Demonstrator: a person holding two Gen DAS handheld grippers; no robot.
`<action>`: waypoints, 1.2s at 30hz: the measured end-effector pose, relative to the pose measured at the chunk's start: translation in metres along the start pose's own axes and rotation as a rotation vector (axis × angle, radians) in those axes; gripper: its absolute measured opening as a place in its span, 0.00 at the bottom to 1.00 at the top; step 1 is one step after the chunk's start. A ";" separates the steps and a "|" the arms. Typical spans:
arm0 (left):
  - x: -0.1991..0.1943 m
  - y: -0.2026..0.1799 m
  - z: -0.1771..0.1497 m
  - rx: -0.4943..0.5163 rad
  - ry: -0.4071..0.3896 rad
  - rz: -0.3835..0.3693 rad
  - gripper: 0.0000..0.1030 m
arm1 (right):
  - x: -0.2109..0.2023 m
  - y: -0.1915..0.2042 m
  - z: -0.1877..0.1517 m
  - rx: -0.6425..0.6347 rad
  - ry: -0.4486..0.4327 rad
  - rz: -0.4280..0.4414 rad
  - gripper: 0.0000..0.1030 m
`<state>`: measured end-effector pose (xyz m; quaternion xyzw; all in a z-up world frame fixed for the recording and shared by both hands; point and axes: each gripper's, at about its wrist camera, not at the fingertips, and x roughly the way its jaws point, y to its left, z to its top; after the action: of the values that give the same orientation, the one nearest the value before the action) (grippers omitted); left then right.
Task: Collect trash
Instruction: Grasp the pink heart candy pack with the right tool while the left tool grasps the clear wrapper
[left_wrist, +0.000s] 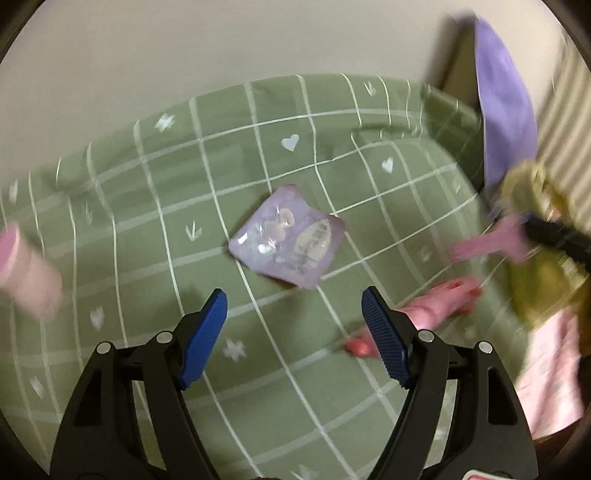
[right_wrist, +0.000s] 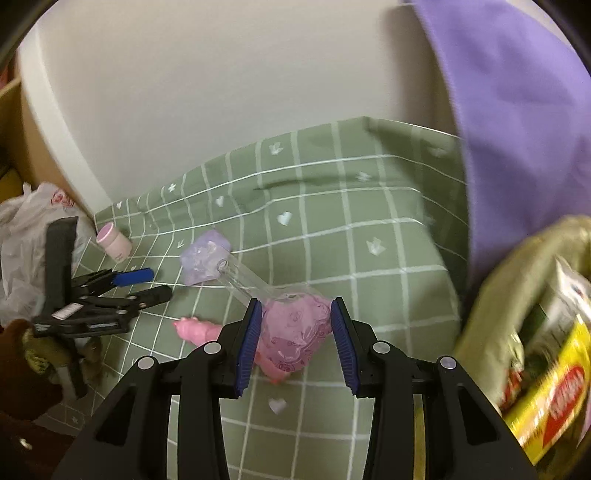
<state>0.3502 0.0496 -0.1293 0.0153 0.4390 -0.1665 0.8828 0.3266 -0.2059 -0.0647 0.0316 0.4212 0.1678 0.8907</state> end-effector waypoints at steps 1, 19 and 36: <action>0.004 0.000 0.002 0.039 -0.002 0.037 0.69 | -0.004 -0.004 -0.003 0.009 0.000 -0.007 0.36; 0.052 0.025 0.042 -0.016 0.073 0.000 0.62 | -0.029 -0.017 -0.028 0.056 0.016 -0.068 0.36; -0.007 0.036 0.003 -0.171 0.004 -0.095 0.02 | -0.037 -0.006 -0.035 0.069 -0.008 -0.023 0.36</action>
<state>0.3599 0.0849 -0.1258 -0.0807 0.4536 -0.1703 0.8711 0.2800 -0.2267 -0.0610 0.0579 0.4237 0.1426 0.8927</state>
